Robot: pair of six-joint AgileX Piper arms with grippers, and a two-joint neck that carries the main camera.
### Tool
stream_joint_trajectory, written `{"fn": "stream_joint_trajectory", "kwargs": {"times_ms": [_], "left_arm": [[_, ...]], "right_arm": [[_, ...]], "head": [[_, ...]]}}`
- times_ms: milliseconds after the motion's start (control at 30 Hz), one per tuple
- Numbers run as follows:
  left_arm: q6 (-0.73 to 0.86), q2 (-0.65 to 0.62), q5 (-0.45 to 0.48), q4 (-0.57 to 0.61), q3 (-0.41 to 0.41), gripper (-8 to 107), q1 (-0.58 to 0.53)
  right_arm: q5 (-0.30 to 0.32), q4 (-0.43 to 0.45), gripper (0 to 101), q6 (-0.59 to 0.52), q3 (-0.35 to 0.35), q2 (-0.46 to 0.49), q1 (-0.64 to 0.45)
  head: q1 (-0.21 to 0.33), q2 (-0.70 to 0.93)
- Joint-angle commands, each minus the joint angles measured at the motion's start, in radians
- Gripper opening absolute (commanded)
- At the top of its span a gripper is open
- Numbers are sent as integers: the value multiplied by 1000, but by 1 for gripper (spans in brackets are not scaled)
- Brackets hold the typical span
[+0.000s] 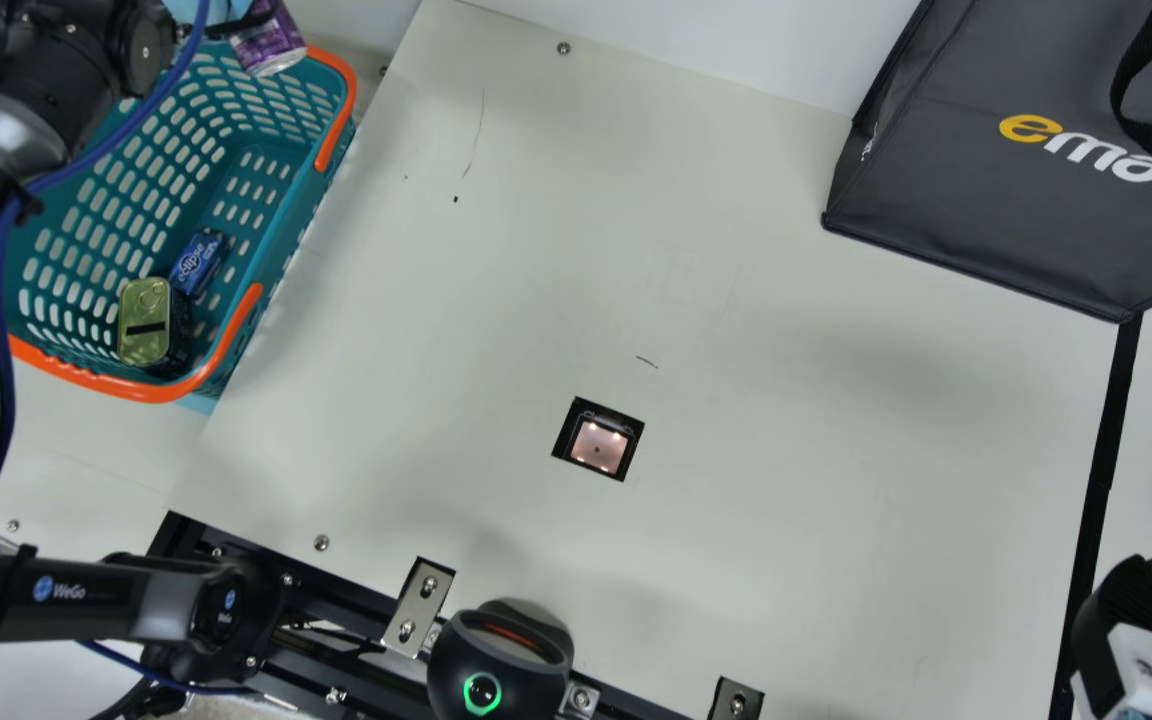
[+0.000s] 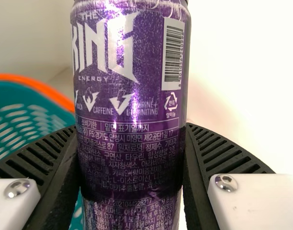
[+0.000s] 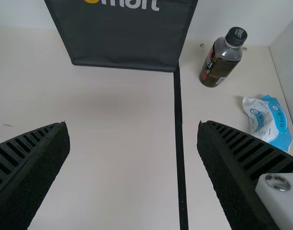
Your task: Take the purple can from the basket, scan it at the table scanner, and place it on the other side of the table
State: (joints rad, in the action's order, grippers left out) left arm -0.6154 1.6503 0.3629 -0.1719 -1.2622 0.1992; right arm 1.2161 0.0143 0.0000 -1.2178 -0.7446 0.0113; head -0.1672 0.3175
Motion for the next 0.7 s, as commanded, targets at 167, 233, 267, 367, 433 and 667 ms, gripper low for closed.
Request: {"fn": "stream_joint_trajectory", "kwargs": {"times_ms": [167,233,267,367,433,667], "left_arm": [[245,-48,-70,158,26,-8,-67],[290,-60,-93,190,37,-8,-85],[315,-66,-106,207,43,-8,-94],[379,-81,-150,254,63,-8,-118],[416,-91,-183,280,80,-8,-134],[515,-130,-304,347,156,-8,-192]], "right_arm": [[0,0,95,0,0,0,0],[0,0,95,0,0,0,0],[0,0,95,0,0,0,0],[0,0,95,0,0,0,0],[0,0,95,0,0,0,0],[0,0,95,0,0,0,0]], "head": [[29,4],[29,4],[29,4],[29,4],[29,4],[29,4]]}}
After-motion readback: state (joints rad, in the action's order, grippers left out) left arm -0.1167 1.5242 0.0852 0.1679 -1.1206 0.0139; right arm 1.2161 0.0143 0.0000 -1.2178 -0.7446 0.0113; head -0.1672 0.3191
